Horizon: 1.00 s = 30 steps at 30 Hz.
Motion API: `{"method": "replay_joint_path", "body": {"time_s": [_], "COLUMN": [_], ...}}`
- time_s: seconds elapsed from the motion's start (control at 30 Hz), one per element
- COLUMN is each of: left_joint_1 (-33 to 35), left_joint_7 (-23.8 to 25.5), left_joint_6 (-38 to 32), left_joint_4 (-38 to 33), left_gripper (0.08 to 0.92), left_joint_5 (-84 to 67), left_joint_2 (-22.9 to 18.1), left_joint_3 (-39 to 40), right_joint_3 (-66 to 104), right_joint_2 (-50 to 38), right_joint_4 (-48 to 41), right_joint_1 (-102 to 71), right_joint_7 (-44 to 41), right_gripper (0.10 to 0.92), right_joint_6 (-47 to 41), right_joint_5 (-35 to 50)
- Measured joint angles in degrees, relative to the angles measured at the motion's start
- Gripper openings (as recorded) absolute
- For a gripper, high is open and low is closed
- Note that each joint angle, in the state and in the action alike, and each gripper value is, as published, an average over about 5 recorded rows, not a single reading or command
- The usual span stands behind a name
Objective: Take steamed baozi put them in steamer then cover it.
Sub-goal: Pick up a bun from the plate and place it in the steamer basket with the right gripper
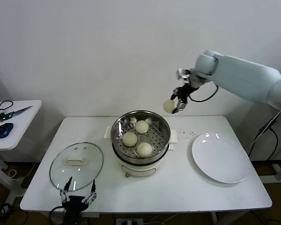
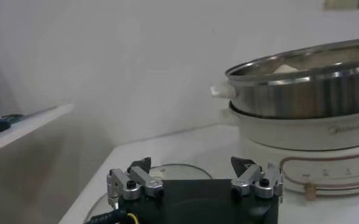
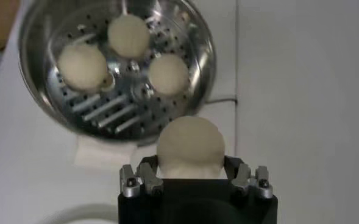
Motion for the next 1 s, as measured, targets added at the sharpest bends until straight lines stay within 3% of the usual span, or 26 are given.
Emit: {"method": "replay_joint_path", "body": {"time_s": [0.33, 1.0], "left_joint_1": [-0.2, -1.4], "left_joint_7": [0.0, 0.0], "left_joint_6": [-0.2, 0.0], "left_joint_4": [0.1, 1.3], "left_gripper": [0.823, 0.823], "left_joint_5": [-0.9, -2.0], "left_joint_2": [0.6, 1.3], "left_joint_3": [-0.2, -1.0], "right_joint_3": [-6.8, -9.7], "right_joint_2": [6.5, 11.2], "right_joint_4": [2.6, 0.3], "right_joint_1": [-0.1, -5.4], "right_joint_7": [1.9, 2.9], "right_gripper": [0.696, 0.736], "right_joint_6": [-2.4, -3.1], "right_joint_5": [3.5, 1.3]}}
